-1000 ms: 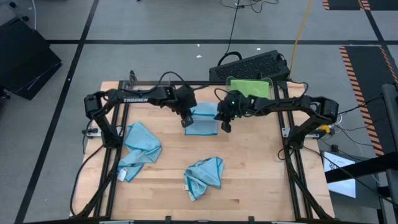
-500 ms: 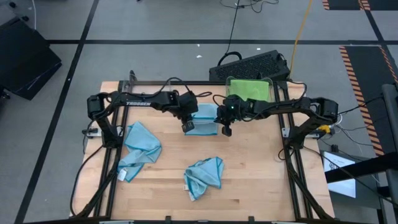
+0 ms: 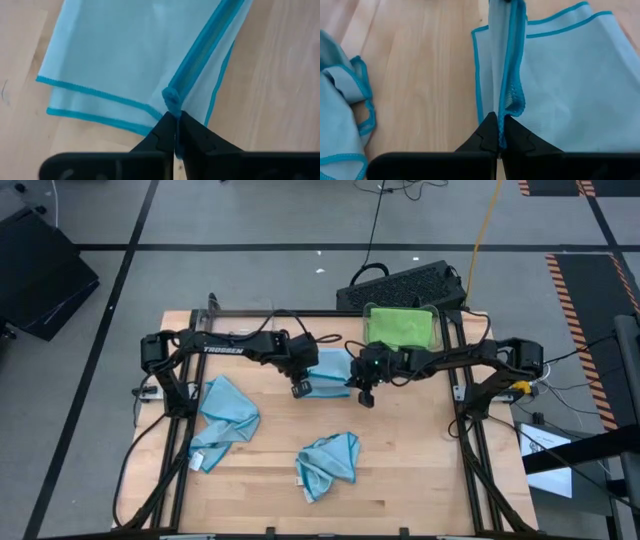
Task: Sort microfiber towel by color & place in baskets
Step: Fold the top blue towel
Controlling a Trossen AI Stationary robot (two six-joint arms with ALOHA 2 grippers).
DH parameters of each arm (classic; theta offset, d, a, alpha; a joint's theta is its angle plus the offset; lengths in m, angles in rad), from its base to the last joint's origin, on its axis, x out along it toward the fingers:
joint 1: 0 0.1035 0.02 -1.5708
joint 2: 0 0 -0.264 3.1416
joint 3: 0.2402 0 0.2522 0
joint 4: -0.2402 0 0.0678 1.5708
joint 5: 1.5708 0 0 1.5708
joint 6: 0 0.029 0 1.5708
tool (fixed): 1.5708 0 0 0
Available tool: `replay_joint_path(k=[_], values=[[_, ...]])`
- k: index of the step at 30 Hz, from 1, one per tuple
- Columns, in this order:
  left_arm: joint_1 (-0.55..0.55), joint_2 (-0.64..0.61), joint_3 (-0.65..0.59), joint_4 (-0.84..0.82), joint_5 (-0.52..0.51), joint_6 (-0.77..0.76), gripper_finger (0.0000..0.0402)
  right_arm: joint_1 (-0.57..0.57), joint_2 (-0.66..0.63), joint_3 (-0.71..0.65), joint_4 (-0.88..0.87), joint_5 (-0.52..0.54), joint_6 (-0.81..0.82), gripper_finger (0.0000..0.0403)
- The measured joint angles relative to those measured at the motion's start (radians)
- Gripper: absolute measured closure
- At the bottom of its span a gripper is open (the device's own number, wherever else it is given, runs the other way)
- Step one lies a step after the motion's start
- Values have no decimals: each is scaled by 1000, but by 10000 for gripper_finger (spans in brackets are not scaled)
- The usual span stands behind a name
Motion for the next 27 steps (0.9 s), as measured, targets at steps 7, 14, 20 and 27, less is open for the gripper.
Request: replay_joint_path(k=[7,14,20,27], values=[[0,0,0,-24,32,2,390,0,0,-28,61,-48,9,403],[-3,0,0,-32,54,13,394,0,0,-30,60,-55,52,402],[-10,0,-1,-37,40,25,380,0,0,-30,60,-53,53,368],[-10,0,-1,-30,23,39,337,0,0,-30,90,-54,77,297]])
